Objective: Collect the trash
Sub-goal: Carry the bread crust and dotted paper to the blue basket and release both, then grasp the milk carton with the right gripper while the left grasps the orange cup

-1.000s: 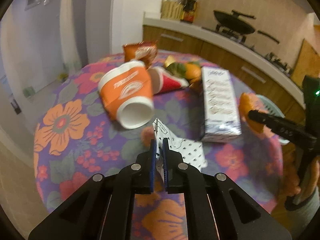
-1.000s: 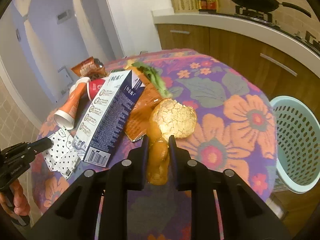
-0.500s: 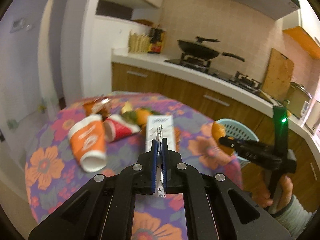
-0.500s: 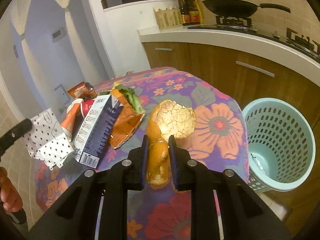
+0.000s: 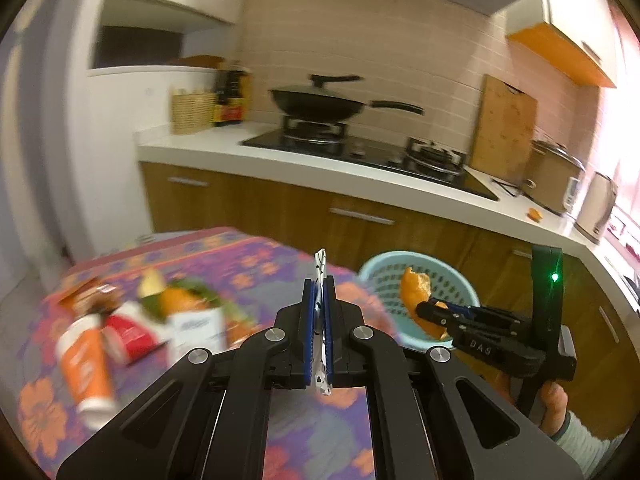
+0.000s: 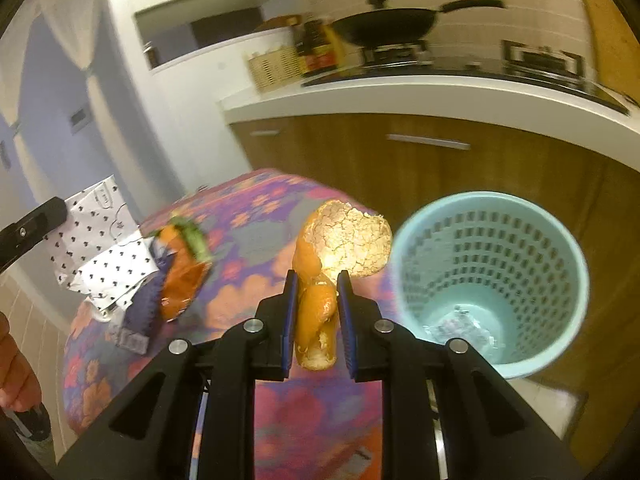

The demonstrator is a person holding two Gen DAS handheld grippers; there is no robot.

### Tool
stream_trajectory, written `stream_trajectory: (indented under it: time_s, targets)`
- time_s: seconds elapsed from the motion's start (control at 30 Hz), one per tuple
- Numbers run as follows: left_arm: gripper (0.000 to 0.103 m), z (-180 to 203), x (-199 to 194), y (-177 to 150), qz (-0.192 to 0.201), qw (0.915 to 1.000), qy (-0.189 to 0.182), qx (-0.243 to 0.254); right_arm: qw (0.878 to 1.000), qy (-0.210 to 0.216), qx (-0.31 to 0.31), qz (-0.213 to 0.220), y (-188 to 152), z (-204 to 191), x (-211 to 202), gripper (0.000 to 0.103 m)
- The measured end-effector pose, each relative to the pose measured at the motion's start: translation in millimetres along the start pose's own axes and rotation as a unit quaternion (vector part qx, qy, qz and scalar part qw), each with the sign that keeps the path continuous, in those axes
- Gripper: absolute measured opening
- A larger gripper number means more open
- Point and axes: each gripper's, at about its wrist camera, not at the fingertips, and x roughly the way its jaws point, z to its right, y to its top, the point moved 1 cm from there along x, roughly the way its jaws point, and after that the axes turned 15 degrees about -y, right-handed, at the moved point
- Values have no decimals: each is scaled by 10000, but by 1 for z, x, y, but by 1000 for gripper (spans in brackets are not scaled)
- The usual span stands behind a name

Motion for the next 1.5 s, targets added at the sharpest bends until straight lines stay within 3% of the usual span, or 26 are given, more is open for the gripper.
stream_trajectory:
  time_s: [0.2, 0.47, 0.67, 0.73, 0.8, 0.83, 1.27, 1.43, 1.5]
  targets:
    - [2, 30, 78, 14, -318, 9987, -391, 116, 9969, -567, 525, -137, -1, 58, 14, 17]
    - [2, 49, 182, 13, -890, 9938, -652, 125, 9836, -1152, 1182, -721, -3, 118, 54, 17]
    - [3, 45, 236, 4, -1256, 9896, -703, -29, 9736, -1100, 1554, -1259, -5, 134, 91, 18]
    - [6, 44, 248, 0, -1356, 9882, -703, -61, 9713, -1122, 1614, -1343, -6, 136, 96, 23]
    - [30, 43, 254, -4, -1433, 9870, -721, -138, 9704, -1102, 1649, -1381, -5, 137, 98, 28]
    - [31, 43, 255, -6, -1411, 9872, -725, -152, 9704, -1093, 1662, -1368, -5, 138, 97, 31]
    - [28, 41, 236, -10, -1369, 9882, -687, -67, 9722, -1181, 1667, -1142, 2, 143, 79, 32]
    - [29, 44, 200, -8, -1114, 9924, -523, 51, 9803, -1063, 1398, -901, 10, 122, 59, 32]
    - [33, 39, 177, -6, -950, 9945, -450, 36, 9838, -995, 1281, -761, 15, 110, 50, 32]
